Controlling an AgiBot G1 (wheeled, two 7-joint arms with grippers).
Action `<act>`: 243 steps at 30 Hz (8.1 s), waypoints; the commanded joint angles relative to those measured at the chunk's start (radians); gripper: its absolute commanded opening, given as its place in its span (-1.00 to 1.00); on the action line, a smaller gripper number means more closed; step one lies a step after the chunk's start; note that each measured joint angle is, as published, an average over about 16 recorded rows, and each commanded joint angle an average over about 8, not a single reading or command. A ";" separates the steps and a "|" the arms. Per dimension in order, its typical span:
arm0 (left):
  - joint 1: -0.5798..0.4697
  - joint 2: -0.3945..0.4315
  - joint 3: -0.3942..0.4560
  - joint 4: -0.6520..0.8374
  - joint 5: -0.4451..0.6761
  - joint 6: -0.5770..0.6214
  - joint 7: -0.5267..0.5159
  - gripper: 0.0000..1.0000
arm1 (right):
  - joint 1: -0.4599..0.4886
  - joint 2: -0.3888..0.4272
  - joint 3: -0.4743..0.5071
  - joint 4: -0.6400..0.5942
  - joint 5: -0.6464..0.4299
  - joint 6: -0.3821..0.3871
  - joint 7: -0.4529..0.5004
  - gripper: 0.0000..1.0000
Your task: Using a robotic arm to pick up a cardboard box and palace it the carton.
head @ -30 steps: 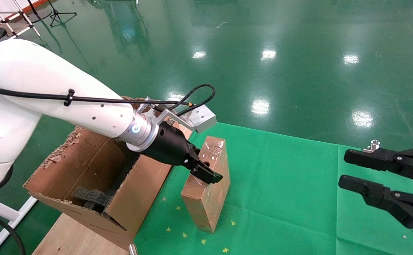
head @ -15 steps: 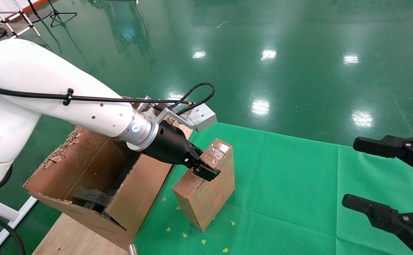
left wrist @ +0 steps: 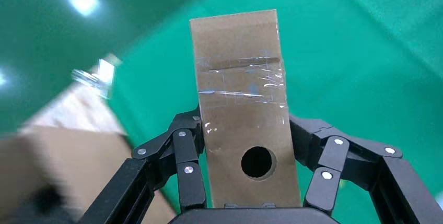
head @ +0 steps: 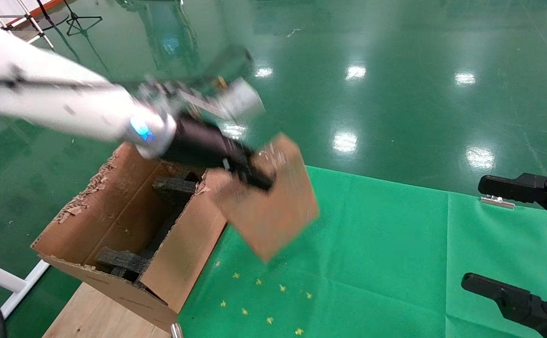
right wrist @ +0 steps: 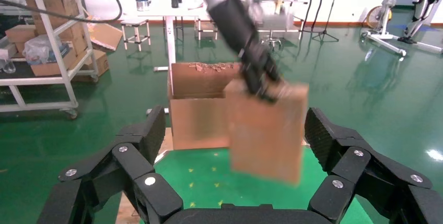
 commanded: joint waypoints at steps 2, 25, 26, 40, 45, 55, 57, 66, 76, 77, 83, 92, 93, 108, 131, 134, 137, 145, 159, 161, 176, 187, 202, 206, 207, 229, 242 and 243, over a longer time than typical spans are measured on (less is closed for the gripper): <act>-0.049 -0.032 -0.041 0.041 -0.022 -0.021 0.039 -1.00 | 0.000 0.000 0.000 0.000 0.000 0.000 0.000 1.00; -0.269 -0.194 -0.026 0.592 0.174 -0.025 0.501 -1.00 | 0.000 0.000 0.000 0.000 0.000 0.000 0.000 1.00; -0.259 -0.187 -0.020 0.624 0.184 -0.039 0.509 -1.00 | 0.000 0.000 0.000 0.000 0.000 0.000 0.000 1.00; -0.183 -0.095 0.040 0.925 0.297 -0.247 0.567 -1.00 | 0.000 0.000 0.000 0.000 0.000 0.000 0.000 1.00; -0.157 -0.070 0.039 1.002 0.297 -0.320 0.600 -1.00 | 0.000 0.000 0.000 0.000 0.000 0.000 0.000 1.00; -0.114 -0.024 0.039 1.112 0.292 -0.392 0.649 -1.00 | 0.000 0.000 0.000 0.000 0.000 0.000 0.000 1.00; -0.105 -0.020 0.036 1.129 0.288 -0.403 0.659 -1.00 | 0.000 0.000 0.000 0.000 0.000 0.000 0.000 1.00; -0.044 0.000 0.022 1.206 0.265 -0.446 0.677 -1.00 | 0.000 0.000 0.000 0.000 0.000 0.000 0.000 1.00; -0.014 0.029 0.012 1.251 0.249 -0.479 0.653 0.35 | 0.000 0.000 0.000 0.000 0.000 0.000 0.000 1.00; -0.013 0.030 0.011 1.252 0.248 -0.481 0.652 0.60 | 0.000 0.000 0.000 0.000 0.000 0.000 0.000 1.00; -0.011 0.032 0.010 1.256 0.246 -0.485 0.650 1.00 | 0.000 0.000 0.000 0.000 0.000 0.000 0.000 1.00; -0.013 0.029 0.012 1.253 0.249 -0.475 0.652 1.00 | 0.000 0.000 0.000 0.000 0.000 0.000 0.000 1.00; -0.013 0.028 0.012 1.253 0.249 -0.473 0.652 1.00 | 0.000 0.000 0.000 0.000 0.000 0.000 0.000 1.00; -0.097 0.017 0.008 1.206 0.244 -0.411 0.673 1.00 | 0.000 0.000 0.000 0.000 0.000 0.000 0.000 1.00; -0.217 -0.047 -0.060 1.022 0.129 -0.159 0.732 1.00 | 0.000 0.000 0.000 -0.001 0.000 0.001 0.000 1.00; -0.215 -0.044 -0.059 1.027 0.132 -0.166 0.732 1.00 | 0.000 0.000 0.000 -0.001 0.000 0.001 0.000 1.00; -0.212 -0.043 -0.057 1.031 0.135 -0.173 0.733 1.00 | 0.000 0.000 0.000 -0.001 0.000 0.001 0.000 1.00; -0.164 -0.049 -0.076 0.979 0.076 -0.166 0.746 1.00 | 0.000 0.000 0.000 -0.001 0.000 0.001 0.000 1.00; 0.038 -0.082 -0.165 0.734 -0.196 -0.112 0.801 1.00 | 0.000 0.000 0.000 -0.001 0.000 0.001 0.000 1.00; 0.068 -0.086 -0.177 0.698 -0.235 -0.104 0.809 1.00 | 0.000 0.000 0.000 -0.001 0.000 0.001 0.000 1.00; 0.287 -0.121 -0.273 0.433 -0.529 -0.046 0.868 1.00 | 0.000 0.000 0.000 -0.001 0.000 0.001 0.000 1.00; 0.448 -0.147 -0.344 0.238 -0.745 -0.002 0.912 1.00 | 0.000 0.000 0.000 -0.001 0.000 0.001 0.000 1.00; 0.657 -0.181 -0.436 -0.016 -1.026 0.054 0.969 1.00 | 0.000 0.000 0.000 -0.001 0.000 0.001 0.000 1.00; 0.687 -0.185 -0.449 -0.052 -1.066 0.062 0.976 1.00 | -0.001 0.000 0.000 -0.001 0.000 0.001 0.000 1.00; 0.690 -0.186 -0.450 -0.056 -1.071 0.063 0.977 1.00 | -0.001 0.000 0.000 -0.001 0.000 0.001 0.000 1.00; 0.672 -0.184 -0.443 -0.033 -1.046 0.057 0.973 1.00 | -0.001 0.001 0.000 -0.001 0.001 0.001 0.000 1.00; 0.668 -0.183 -0.441 -0.028 -1.040 0.056 0.972 1.00 | -0.001 0.001 0.000 -0.001 0.001 0.001 0.000 1.00; 0.668 -0.183 -0.441 -0.028 -1.040 0.056 0.972 1.00 | -0.001 0.001 0.000 -0.001 0.001 0.001 0.000 1.00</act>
